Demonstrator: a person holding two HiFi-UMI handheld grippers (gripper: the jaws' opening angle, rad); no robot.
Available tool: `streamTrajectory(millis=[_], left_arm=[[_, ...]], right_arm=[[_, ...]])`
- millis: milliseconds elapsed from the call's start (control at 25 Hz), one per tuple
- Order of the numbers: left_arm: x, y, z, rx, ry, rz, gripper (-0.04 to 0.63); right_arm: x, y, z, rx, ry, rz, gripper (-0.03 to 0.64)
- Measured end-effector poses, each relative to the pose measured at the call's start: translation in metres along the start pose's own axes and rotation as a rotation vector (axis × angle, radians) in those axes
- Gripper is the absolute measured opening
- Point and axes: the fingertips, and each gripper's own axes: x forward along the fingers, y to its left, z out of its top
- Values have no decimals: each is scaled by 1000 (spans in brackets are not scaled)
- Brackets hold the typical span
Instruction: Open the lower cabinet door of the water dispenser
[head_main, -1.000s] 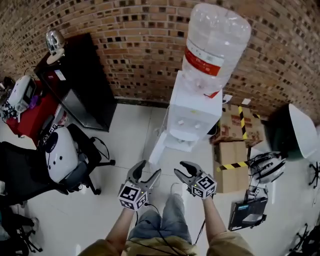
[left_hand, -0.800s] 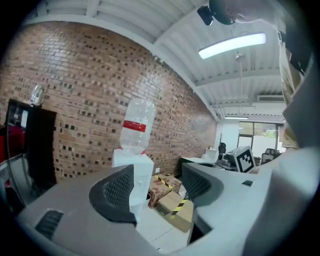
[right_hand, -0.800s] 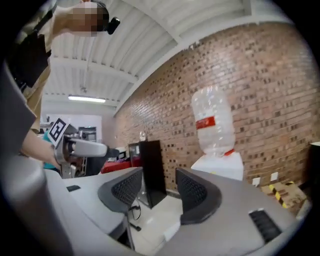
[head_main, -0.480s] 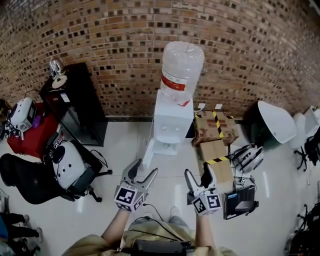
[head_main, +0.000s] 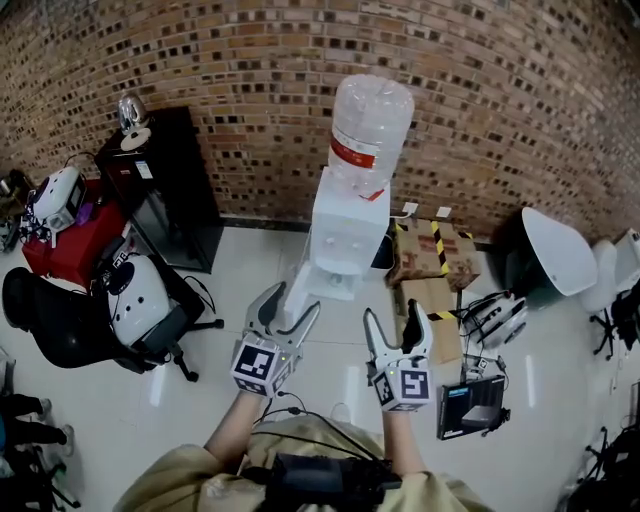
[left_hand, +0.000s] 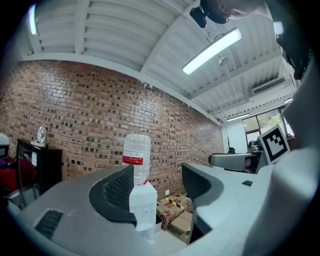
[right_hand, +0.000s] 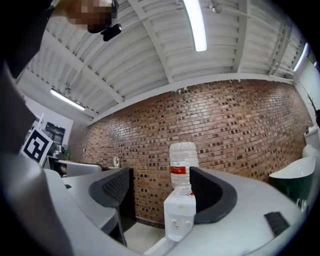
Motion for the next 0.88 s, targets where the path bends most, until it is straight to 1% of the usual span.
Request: streamTrajectory(millis=[200,320,520,720,880], left_arm=[[-2,-7,-2,4,3,9,291],[3,-15,-3,9,12,-3,291],[8,-36,-15,-3,40,-46,291],[8,-43,-25,-18,62,-55,291],[10,-49,-28,-17,71,-68,291]], right_arm=[[-8,2,10,-43,-30,16,411],[-11,-2,14,-59,-36,12,411],[-19,-13,11,-52,-26,-1,411],[-24,-18,10,-57,-19,-2,411],[-25,-23,7,-43,-11,2,411]])
